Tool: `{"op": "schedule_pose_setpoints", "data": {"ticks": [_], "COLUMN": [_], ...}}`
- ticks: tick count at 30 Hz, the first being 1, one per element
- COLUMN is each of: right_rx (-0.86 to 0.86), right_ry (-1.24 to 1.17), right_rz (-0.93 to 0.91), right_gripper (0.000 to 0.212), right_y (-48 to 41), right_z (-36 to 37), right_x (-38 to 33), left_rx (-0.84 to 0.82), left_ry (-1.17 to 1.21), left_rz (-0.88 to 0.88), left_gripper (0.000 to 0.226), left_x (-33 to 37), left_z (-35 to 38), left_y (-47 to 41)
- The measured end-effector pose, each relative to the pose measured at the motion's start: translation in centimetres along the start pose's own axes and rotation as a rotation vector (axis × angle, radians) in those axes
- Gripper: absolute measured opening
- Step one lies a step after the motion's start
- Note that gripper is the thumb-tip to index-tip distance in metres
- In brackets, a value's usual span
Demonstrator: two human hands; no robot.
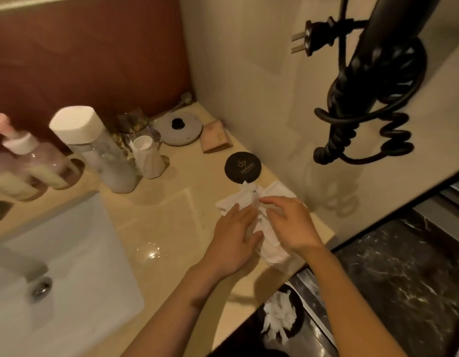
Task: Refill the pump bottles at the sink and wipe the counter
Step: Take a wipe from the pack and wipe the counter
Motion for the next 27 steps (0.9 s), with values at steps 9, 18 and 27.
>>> {"op": "schedule_pose_setpoints", "data": {"ticks": [9, 18, 27], "right_rx": [0.146, -0.018, -0.206], "right_ry": [0.061, 0.588, 0.922], "right_rz": [-0.066, -0.166, -0.235], "right_gripper": [0.019, 0.027, 0.027], "right_y": [0.0, 0.1, -1.5], "right_z": [-0.1, 0.6, 1.0], "right_x": [2.4, 1.5, -0.8], "left_rx": [0.080, 0.049, -0.025], "left_ry": [0.335, 0.441, 0.380], "left_rz": [-0.143, -0.113, -0.122], "left_gripper": [0.038, 0.038, 0.042], "left_x": [-0.1, 0.5, 0.0], "left_z": [-1.4, -1.4, -1.2], "left_y": [-0.7, -0.5, 0.2]}}
Point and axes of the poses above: each hand's wrist, its own y-axis away from the middle knuckle, its own z-axis out of the palm, x = y × z, the point moved 2 cm from there along -y, towards the middle knuckle, and after that the axes turned 3 degrees about x, right-handed, at the moved point
